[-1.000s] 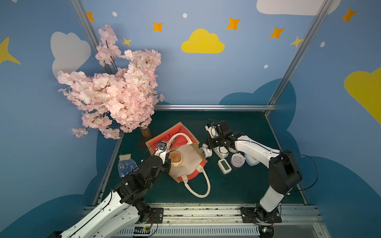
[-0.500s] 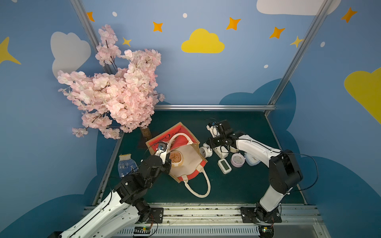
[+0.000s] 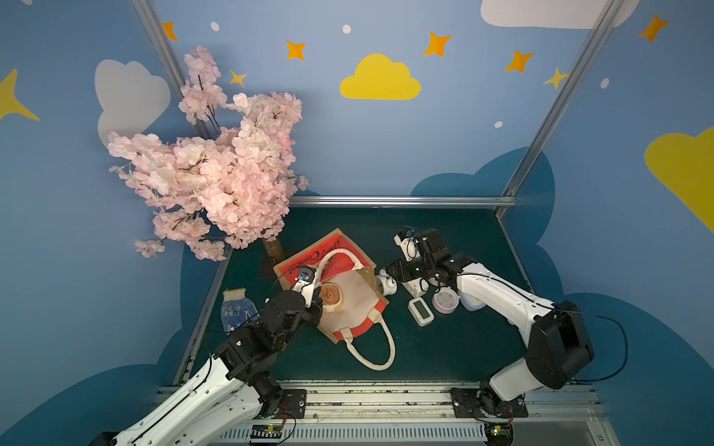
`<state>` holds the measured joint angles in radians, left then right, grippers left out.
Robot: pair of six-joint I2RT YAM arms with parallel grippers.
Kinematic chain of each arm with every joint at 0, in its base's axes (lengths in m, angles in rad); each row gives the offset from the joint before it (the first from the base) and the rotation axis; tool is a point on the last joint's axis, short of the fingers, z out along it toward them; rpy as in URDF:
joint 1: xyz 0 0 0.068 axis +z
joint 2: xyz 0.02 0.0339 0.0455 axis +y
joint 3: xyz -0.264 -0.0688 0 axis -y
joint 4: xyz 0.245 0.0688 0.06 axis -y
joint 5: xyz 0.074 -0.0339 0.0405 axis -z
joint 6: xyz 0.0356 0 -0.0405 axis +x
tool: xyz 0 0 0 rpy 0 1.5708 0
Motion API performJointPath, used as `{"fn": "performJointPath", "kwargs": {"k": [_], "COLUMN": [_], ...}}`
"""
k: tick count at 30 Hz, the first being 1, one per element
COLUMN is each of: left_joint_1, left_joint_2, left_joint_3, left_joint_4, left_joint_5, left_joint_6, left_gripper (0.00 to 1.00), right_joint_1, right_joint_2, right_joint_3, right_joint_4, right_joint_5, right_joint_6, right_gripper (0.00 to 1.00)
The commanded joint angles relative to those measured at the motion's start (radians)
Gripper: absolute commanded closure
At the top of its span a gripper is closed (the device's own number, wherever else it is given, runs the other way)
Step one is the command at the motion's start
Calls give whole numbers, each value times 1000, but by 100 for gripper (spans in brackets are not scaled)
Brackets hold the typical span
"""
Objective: Take the alarm clock out of the canvas bag
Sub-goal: Place the alarm at the center of the board, then pick up the alarm from the canvas bag.
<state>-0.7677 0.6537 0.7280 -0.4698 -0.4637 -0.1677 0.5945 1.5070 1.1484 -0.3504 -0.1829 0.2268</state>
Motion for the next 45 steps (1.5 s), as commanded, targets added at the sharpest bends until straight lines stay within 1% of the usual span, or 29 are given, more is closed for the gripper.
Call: {"fn": "performJointPath", "kwargs": {"k": [1,4,6,8,12,14,17,20,21,24,28,33,38,45], "left_joint_1": [4,4,5,5,8,11,15,17,16,17,17,16,17,18], "left_joint_2": [-27,-40,-33,-21,-6,-5,0,6,11,20,23,30,42,77], "left_joint_3": [-13,-21,-19,-17,-16,-13,-4,6,11,23,28,34,43,53], "left_joint_4": [17,16,8,10,34,38,41,40,42,39,44,43,28,45], "left_joint_5": [0,-3,-5,4,17,18,26,38,42,52,59,76,81,95], "left_joint_6": [-7,-7,-7,-10,-22,-24,-25,-28,-27,-31,-34,-38,-40,-30], "left_gripper": [88,88,88,88,88,88,88,88,88,88,88,88,88,88], "right_joint_1": [5,16,43,104,264,335,464,595,629,678,686,682,681,676], "right_joint_2": [-133,-258,-337,-403,-514,-562,-577,-521,-494,-413,-284,-115,-25,82], "right_joint_3": [-42,-113,-167,-217,-325,-379,-425,-421,-416,-398,-354,-282,-243,-173], "right_joint_4": [8,40,66,85,95,140,189,207,218,260,284,323,369,351], "right_joint_5": [75,131,134,153,285,330,399,505,523,543,514,521,501,491], "right_joint_6": [17,11,-10,-20,-25,-9,-15,-85,-107,-155,-178,-168,-164,-177], "right_gripper": [36,31,29,29,28,28,28,28,28,28,28,27,27,27]}}
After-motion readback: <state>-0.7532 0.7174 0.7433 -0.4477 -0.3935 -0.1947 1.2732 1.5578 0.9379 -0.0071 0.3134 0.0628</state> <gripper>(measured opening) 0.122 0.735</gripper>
